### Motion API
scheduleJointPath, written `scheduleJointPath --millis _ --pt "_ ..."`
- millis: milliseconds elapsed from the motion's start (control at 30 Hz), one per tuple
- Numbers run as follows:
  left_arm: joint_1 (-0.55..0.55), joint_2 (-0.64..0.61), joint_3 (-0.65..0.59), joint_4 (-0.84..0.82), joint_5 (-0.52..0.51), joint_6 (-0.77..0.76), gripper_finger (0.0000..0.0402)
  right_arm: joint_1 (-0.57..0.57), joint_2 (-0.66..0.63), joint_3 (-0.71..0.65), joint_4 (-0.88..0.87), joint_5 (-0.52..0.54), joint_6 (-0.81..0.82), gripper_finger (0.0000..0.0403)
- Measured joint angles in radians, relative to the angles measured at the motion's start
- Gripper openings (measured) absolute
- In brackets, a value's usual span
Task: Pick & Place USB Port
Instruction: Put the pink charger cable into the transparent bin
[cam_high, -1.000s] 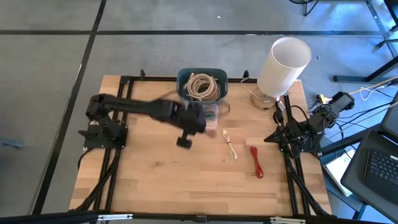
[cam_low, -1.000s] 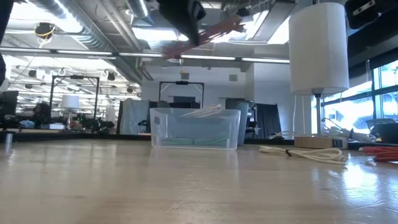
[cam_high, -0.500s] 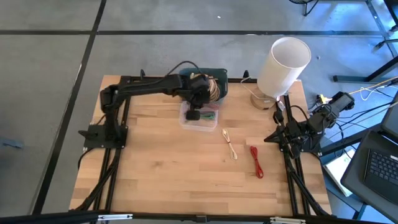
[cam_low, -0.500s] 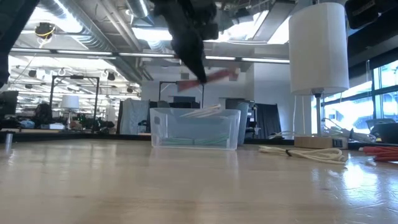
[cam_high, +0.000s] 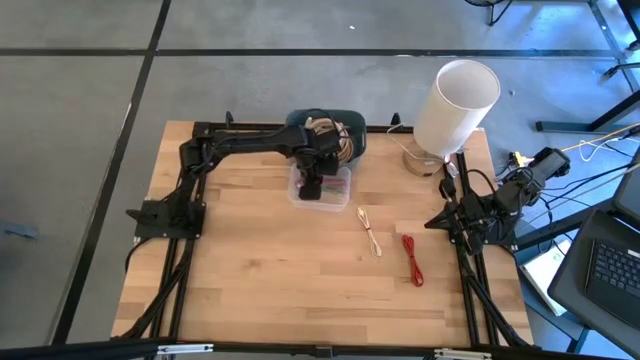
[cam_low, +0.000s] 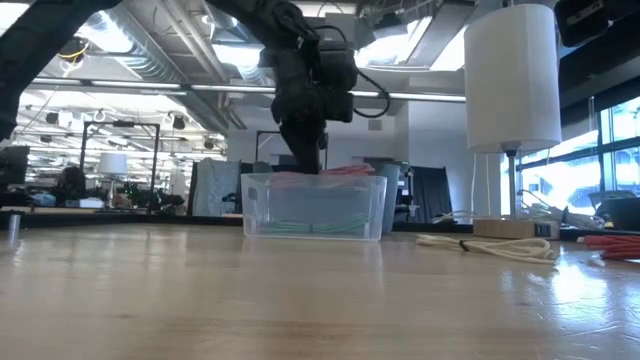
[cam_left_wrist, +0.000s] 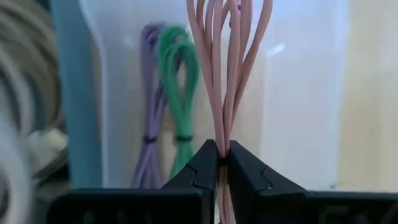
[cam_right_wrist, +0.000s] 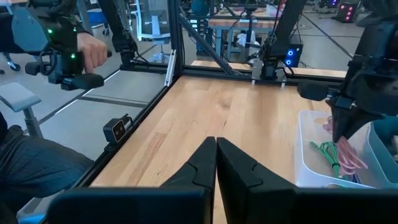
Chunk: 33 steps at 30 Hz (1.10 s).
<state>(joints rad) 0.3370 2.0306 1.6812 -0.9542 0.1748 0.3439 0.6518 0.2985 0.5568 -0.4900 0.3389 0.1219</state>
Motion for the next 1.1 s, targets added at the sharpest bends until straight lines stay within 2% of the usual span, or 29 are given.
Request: scheduleJointPath --millis 300,633,867,1100 --pt "0.0 -0.001 -0.055 0.03 0.061 -0.019 0.0015 0.0 0.0 0.0 0.0 0.0 0.0 0.0017" --pt "0.0 0.011 -0.127 0.158 0.087 -0.018 0.0015 0.0 0.0 0.0 0.0 0.0 0.0 0.0017" --pt "-0.001 0.076 -0.128 0.159 -0.034 -0.016 0.0015 0.0 0.0 0.0 0.0 0.0 0.0 0.0017" --pt "-0.007 0.106 -0.122 0.16 -0.081 -0.019 0.0015 0.0 0.0 0.0 0.0 0.0 0.0 0.0017"
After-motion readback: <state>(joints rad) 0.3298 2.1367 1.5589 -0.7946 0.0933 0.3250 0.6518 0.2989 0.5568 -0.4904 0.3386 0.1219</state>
